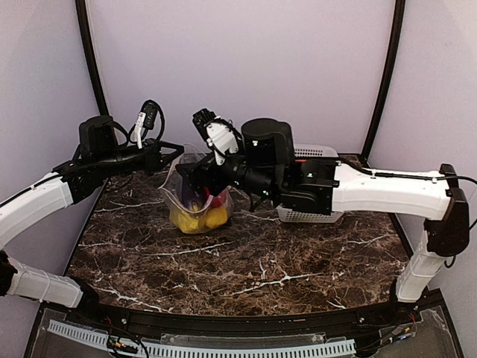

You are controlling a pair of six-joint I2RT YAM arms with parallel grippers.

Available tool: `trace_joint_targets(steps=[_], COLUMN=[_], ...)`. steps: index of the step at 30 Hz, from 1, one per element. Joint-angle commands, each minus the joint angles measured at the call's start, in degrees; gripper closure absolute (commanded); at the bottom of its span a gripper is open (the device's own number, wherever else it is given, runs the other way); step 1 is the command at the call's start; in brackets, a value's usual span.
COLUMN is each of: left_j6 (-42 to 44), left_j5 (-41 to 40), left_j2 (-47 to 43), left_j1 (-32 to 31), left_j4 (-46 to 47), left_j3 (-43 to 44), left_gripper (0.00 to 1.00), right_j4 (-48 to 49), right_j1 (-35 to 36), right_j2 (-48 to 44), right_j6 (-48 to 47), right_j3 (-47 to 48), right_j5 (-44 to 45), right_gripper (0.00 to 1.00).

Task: Place the food in the zip-top bag and seal the zipper
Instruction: Place the fake vegetable in the zipper food storage bag, then pass from the left arm to the right

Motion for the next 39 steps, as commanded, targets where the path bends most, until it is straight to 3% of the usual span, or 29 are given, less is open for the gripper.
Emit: trace_joint_targets(steps=[1, 6, 13, 24, 32, 39], left_j6=[-0.1, 0.0, 0.1, 0.5, 0.5, 0.6], left_j5=[-0.1, -0.2, -0.4, -0.5, -0.5, -0.6], left_j2=[-2.2, -2.0, -2.0, -1.9, -1.9, -1.8], left_j1=[-0.1, -0.1, -0.1, -0.1, -0.1, -0.1], left_j4=[2.0, 2.0, 1.9, 1.6, 1.6, 1.5], left_j3=[0.1, 0.0, 0.0, 0.2, 0.2, 0.2], left_gripper=[0.99, 0.99, 0.99, 0.99, 0.99, 0.99], right_j4=[-3.8, -14.5, -25.5, -25.6, -25.9, -27.0], right_j1=[0.2, -3.1, -12.1, -17.9, -18.3, -17.9], right_j2=[-6.1, -9.2, -8.1, -6.1, -1.8, 1.5], right_j6=[4.0, 10.4, 17.7, 18.0, 15.5, 15.5], right_j3=[-2.8, -1.5, 1.1, 1.8, 5.8, 9.2], right_j5=[-1.8, 0.2, -9.8, -22.7, -27.1, -27.2], right_gripper=[0.07, 0.13, 0.25, 0.38, 0.41, 0.33])
